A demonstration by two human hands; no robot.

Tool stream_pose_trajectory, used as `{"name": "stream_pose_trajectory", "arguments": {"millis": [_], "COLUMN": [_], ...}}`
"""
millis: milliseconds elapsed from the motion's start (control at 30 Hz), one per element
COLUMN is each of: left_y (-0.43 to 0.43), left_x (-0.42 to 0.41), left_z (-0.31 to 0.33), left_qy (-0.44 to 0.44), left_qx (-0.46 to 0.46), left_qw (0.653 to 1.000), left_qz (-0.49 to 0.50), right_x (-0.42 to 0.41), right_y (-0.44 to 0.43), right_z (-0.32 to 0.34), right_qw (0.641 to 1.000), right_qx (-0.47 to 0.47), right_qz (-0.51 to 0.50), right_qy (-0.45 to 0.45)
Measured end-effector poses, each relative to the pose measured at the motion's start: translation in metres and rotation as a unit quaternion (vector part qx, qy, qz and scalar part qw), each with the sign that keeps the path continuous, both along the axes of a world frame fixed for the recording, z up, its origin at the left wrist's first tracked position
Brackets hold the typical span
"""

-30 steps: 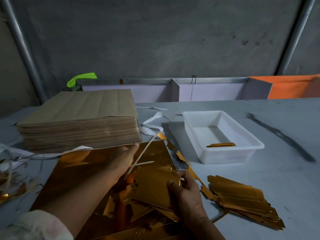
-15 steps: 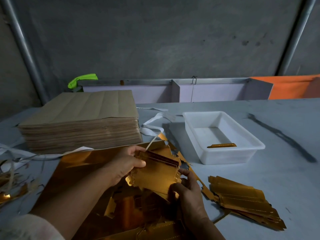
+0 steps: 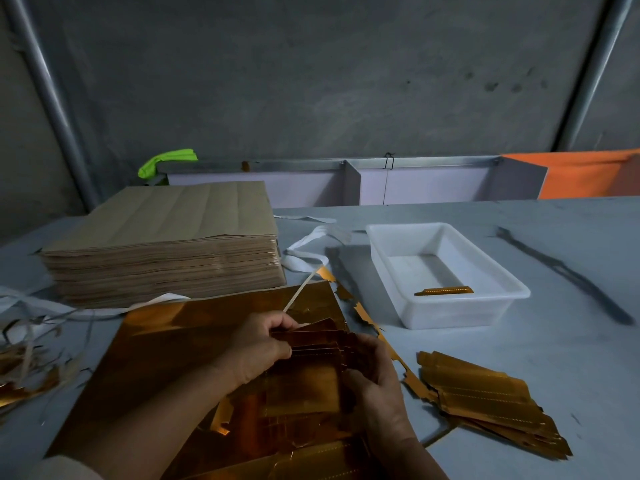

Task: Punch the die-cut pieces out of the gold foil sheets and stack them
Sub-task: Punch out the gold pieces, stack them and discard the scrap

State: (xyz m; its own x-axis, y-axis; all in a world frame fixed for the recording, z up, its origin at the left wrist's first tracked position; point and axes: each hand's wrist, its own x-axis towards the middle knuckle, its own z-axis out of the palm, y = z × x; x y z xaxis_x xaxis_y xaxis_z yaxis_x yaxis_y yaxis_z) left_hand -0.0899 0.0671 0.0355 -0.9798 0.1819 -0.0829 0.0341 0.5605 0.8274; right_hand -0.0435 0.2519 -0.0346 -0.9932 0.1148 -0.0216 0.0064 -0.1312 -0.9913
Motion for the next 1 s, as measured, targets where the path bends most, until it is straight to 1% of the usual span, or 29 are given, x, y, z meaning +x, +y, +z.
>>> {"name": "stream_pose_trajectory", "arguments": {"millis": [133, 200, 300, 367, 467, 567, 600, 733, 800, 833, 867, 933, 967, 1000], "left_y": [0.002, 0.002, -0.001, -0.004, -0.006, -0.007, -0.007, -0.008, -0.008, -0.007, -0.007, -0.006, -0.005, -0.005], "left_x": [-0.002, -0.002, -0.007, -0.011, -0.017, -0.022, -0.023, -0.025, -0.026, -0.026, -0.026, -0.025, -0.024, -0.023], "left_z": [-0.004, -0.005, -0.003, 0.001, 0.005, 0.004, 0.004, 0.003, 0.003, 0.003, 0.003, 0.002, 0.002, 0.002], "left_qy": [0.003, 0.009, 0.015, 0.015, -0.013, -0.033, -0.036, -0.049, -0.060, -0.067, -0.075, -0.090, -0.096, -0.098], "left_qx": [-0.067, -0.071, -0.023, 0.035, 0.106, 0.148, 0.156, 0.173, 0.204, 0.219, 0.231, 0.249, 0.256, 0.262], "left_qw": [0.998, 0.997, 0.998, 0.996, 0.984, 0.974, 0.972, 0.965, 0.956, 0.951, 0.946, 0.936, 0.932, 0.930], "left_qz": [0.000, 0.018, 0.048, 0.082, 0.144, 0.167, 0.170, 0.189, 0.201, 0.207, 0.215, 0.233, 0.238, 0.239], "right_x": [0.001, 0.000, -0.001, -0.002, -0.001, 0.000, 0.000, -0.007, -0.012, -0.014, -0.015, -0.018, -0.019, -0.020], "right_y": [-0.001, -0.001, 0.000, -0.001, -0.002, -0.004, -0.004, -0.009, -0.011, -0.013, -0.014, -0.015, -0.014, -0.013], "right_z": [0.000, 0.000, 0.000, 0.000, 0.001, 0.007, 0.010, 0.028, 0.037, 0.039, 0.040, 0.039, 0.037, 0.034], "right_qw": [1.000, 1.000, 1.000, 1.000, 1.000, 0.999, 0.999, 0.983, 0.979, 0.982, 0.990, 0.998, 0.992, 0.983], "right_qx": [-0.002, -0.002, -0.001, 0.003, 0.009, 0.028, 0.045, 0.175, 0.184, 0.164, 0.123, -0.017, -0.094, -0.151], "right_qz": [-0.013, -0.013, -0.008, -0.004, 0.011, 0.017, 0.014, -0.005, -0.029, -0.039, -0.046, -0.065, -0.073, -0.081], "right_qy": [-0.005, -0.009, -0.014, -0.017, -0.011, -0.014, -0.008, 0.060, 0.085, 0.080, 0.061, -0.011, -0.043, -0.065]}}
